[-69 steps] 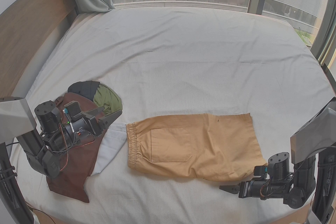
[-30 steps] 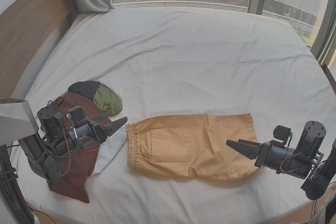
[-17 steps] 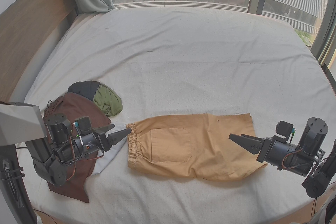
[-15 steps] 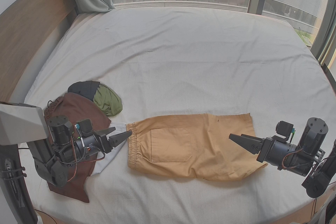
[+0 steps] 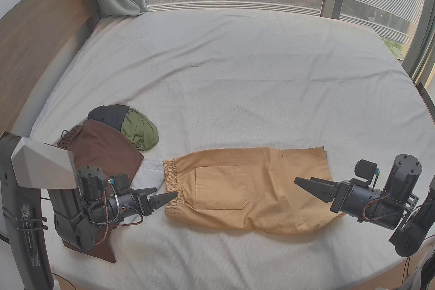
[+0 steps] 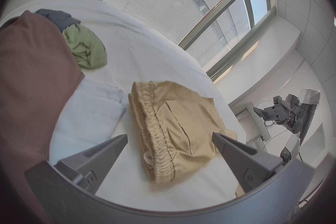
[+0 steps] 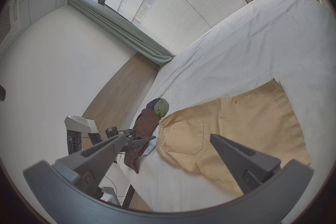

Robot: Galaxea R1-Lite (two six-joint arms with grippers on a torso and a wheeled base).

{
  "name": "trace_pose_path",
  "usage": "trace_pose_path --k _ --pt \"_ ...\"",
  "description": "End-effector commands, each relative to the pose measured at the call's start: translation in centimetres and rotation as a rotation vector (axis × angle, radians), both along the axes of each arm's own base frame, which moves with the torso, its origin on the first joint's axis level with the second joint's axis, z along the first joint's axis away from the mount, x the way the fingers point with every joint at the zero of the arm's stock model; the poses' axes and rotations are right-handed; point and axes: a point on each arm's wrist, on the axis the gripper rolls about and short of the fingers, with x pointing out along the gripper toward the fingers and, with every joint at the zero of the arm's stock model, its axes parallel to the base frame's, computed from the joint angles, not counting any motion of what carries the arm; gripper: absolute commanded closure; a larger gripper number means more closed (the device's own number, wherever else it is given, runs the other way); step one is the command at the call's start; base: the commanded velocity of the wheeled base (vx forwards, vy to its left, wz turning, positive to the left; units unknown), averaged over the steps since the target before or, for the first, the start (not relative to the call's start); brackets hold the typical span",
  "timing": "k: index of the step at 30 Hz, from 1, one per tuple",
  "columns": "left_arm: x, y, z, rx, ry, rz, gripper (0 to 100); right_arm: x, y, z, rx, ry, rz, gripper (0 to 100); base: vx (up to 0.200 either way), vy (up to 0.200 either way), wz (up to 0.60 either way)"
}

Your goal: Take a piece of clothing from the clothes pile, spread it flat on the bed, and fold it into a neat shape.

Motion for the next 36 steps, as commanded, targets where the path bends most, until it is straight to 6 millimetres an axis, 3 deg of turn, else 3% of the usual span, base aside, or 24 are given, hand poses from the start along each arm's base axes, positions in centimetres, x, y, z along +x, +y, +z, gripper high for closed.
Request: trace_pose_path --k 1,13,25,36 --pt "-0.2 0.0 -1.4 0.007 0.050 -0.006 0 0.1 0.0 -0.3 -0.005 0.010 -0.001 0 0.000 0.000 0.00" --pt "-0.3 -0.4 -2.4 -0.057 0.148 -0.013 0 0.0 0.1 -0.4 -0.010 0.015 0.005 0 0.000 0.000 0.00" --pt "-0.7 -1.8 -5.5 -0.051 0.249 -0.048 0 0.0 0.2 -0.8 -0.017 0.030 0.007 0 0.000 0.000 0.00" --pt "0.2 -3.3 -3.3 -0.232 0.341 0.002 0 0.1 0.3 -1.3 -0.027 0.051 0.011 0 0.000 0.000 0.00"
